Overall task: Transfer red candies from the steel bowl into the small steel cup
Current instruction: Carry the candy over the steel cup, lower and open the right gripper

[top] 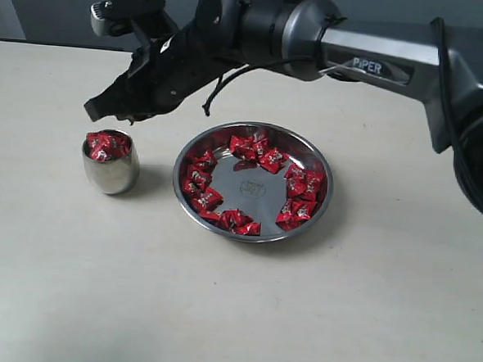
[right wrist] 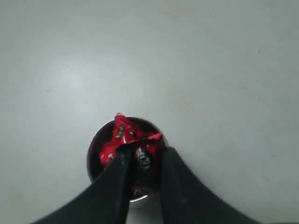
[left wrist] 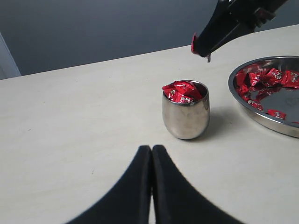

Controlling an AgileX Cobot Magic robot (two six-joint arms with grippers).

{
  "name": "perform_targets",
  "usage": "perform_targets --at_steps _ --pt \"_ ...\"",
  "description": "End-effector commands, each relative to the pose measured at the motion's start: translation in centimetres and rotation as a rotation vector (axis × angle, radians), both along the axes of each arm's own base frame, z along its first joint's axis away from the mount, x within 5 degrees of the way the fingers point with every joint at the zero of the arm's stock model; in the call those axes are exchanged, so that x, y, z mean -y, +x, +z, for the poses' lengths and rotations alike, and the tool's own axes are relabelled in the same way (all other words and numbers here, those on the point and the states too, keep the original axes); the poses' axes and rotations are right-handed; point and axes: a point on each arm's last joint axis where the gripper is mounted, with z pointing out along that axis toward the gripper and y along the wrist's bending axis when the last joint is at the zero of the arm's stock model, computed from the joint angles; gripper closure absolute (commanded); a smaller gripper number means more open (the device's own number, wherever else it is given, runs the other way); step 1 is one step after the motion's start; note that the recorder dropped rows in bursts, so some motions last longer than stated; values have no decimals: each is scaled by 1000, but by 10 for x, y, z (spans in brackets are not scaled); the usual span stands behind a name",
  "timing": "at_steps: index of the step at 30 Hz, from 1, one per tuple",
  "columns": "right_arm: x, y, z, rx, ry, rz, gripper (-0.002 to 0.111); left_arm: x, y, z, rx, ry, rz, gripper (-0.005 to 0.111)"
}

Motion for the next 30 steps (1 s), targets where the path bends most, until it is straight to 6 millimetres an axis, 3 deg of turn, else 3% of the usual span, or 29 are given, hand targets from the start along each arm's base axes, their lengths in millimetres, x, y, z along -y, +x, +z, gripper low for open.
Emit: perform_targets --at_steps 1,17,23,30 --pt "-10 -4 -17 18 -20 32 109 0 0 1 14 -8 -3 106" --pt "-19 -4 -36 -22 40 50 108 0 0 1 14 -8 -3 106" --pt "-19 -3 -35 -18 43 47 86 0 0 1 14 -8 -3 106" --pt "-20 -3 -49 -37 24 46 85 0 0 1 14 -8 -3 106"
